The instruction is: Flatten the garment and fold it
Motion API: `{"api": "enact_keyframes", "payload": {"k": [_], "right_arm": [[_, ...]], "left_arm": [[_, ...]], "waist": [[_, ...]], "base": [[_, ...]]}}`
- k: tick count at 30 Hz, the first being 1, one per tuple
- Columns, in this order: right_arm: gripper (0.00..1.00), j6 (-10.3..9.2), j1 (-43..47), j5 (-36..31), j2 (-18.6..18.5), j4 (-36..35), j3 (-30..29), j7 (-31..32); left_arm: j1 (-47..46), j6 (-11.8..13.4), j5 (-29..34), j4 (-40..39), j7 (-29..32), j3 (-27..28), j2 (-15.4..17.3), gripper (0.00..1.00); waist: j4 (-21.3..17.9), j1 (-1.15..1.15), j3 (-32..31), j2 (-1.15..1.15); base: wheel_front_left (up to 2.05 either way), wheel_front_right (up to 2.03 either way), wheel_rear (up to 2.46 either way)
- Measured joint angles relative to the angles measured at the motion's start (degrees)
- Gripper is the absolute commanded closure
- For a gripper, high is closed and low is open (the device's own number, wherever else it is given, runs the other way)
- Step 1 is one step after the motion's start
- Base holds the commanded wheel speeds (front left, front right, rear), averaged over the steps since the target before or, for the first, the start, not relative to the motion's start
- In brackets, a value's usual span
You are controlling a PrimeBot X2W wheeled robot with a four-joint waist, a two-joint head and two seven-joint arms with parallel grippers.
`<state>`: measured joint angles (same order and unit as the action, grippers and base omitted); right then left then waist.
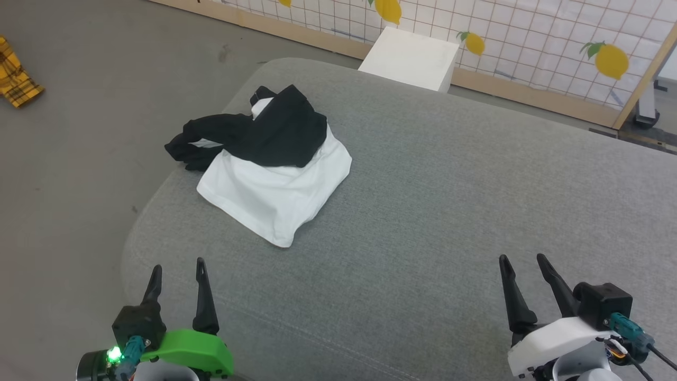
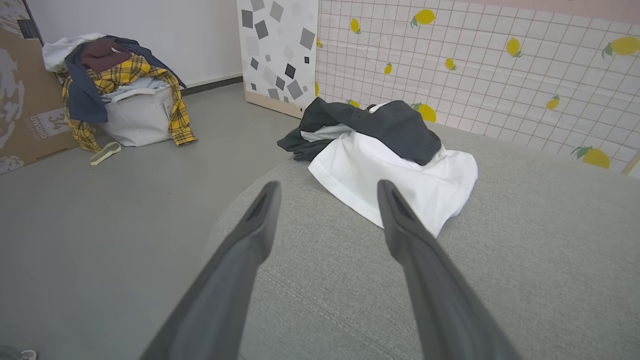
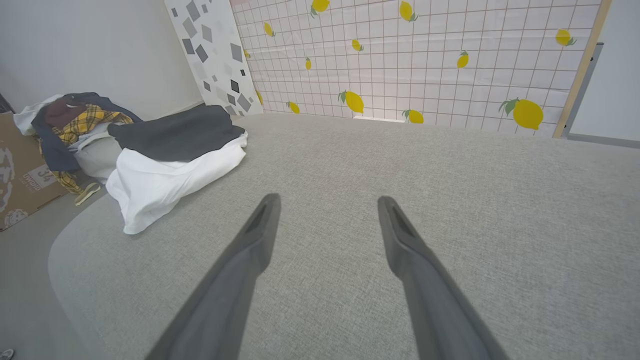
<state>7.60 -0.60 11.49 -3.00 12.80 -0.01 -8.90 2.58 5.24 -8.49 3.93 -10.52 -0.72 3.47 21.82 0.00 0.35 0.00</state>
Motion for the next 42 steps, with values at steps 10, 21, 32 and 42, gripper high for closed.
{"api": "enact_keyframes", "payload": {"k": [10, 21, 32, 42], "right_arm": [[0.0, 0.0, 0.0, 0.7, 0.0, 1.3, 0.0, -0.8], [0.0, -0.01, 0.7, 1.7, 0.0, 2.1, -0.1, -1.3], [0.0, -0.01, 0.7, 2.6, 0.1, 3.4, -0.5, -1.8], [0.0, -0.01, 0.7, 2.8, 0.1, 3.9, -0.7, -2.2]], "left_arm": [[0.4, 0.7, -0.2, 0.8, -1.2, -0.3, 0.1, 0.0], [0.9, 1.4, -0.7, 1.2, -2.3, -0.5, 0.2, 0.0], [1.2, 2.2, -1.6, 1.9, -3.8, -0.9, 0.2, 0.0], [1.3, 2.4, -1.7, 2.3, -4.2, -1.0, 0.2, 0.0]], "waist": [[1.8, 0.0, 0.2, 0.0], [4.0, 0.0, 0.4, 0.0], [6.2, 0.0, 0.9, 0.0], [6.5, 0.0, 1.1, 0.0]], "base": [[0.0, 0.0, 0.0], [0.0, 0.0, 0.0], [0.0, 0.0, 0.0], [0.0, 0.0, 0.0]]}}
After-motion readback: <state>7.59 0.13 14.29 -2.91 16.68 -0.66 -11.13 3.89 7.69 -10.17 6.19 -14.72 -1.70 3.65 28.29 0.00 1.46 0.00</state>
